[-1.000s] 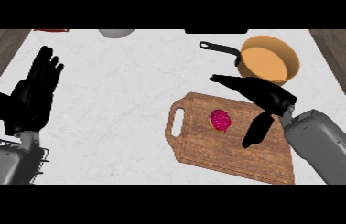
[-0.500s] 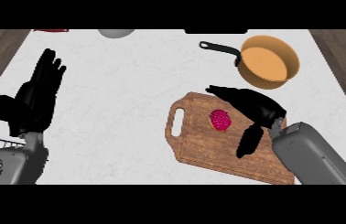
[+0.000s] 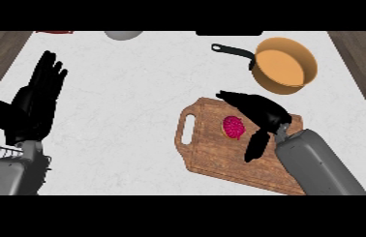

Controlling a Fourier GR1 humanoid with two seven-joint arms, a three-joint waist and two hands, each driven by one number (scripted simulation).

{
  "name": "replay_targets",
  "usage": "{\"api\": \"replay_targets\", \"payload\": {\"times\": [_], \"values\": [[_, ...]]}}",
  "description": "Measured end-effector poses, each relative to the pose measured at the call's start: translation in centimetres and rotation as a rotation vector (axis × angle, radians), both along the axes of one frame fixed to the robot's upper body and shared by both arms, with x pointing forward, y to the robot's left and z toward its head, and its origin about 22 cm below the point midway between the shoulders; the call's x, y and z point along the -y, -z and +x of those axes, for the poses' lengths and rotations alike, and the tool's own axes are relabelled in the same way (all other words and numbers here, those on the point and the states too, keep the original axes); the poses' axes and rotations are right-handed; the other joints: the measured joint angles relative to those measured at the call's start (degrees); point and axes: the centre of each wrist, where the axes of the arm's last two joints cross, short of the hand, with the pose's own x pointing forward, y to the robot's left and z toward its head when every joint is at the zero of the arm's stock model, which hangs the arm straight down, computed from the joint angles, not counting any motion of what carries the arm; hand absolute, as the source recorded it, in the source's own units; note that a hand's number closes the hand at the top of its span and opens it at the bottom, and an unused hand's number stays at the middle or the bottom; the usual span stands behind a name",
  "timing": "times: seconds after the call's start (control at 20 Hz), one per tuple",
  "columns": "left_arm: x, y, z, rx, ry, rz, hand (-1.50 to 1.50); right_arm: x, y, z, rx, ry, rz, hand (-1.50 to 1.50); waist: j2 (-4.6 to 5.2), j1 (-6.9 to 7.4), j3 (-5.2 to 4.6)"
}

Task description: Pick the cupcake from the cutting board and place it in the pot

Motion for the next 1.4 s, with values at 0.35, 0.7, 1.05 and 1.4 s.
{"api": "replay_targets", "payload": {"times": [0.35,0.7,1.05,1.4], "values": [[0.8,-0.2,-0.2,-0.003,0.000,-0.001,0.00,-0.7,2.2,0.3,0.000,0.019,-0.029,-1.50,0.00,0.01,0.00],[1.1,0.7,-0.6,0.002,0.008,0.005,0.00,0.2,4.1,0.8,-0.001,-0.019,-0.058,1.50,0.02,0.12,0.00],[0.2,0.6,-0.3,-0.001,0.000,0.004,0.00,-0.2,5.4,1.1,0.052,-0.106,-0.061,1.50,-0.03,0.08,-0.01],[0.3,0.7,-0.8,0.002,0.004,0.003,0.00,-0.6,5.8,0.9,0.079,-0.128,-0.060,1.50,-0.14,-0.03,-0.10]]}}
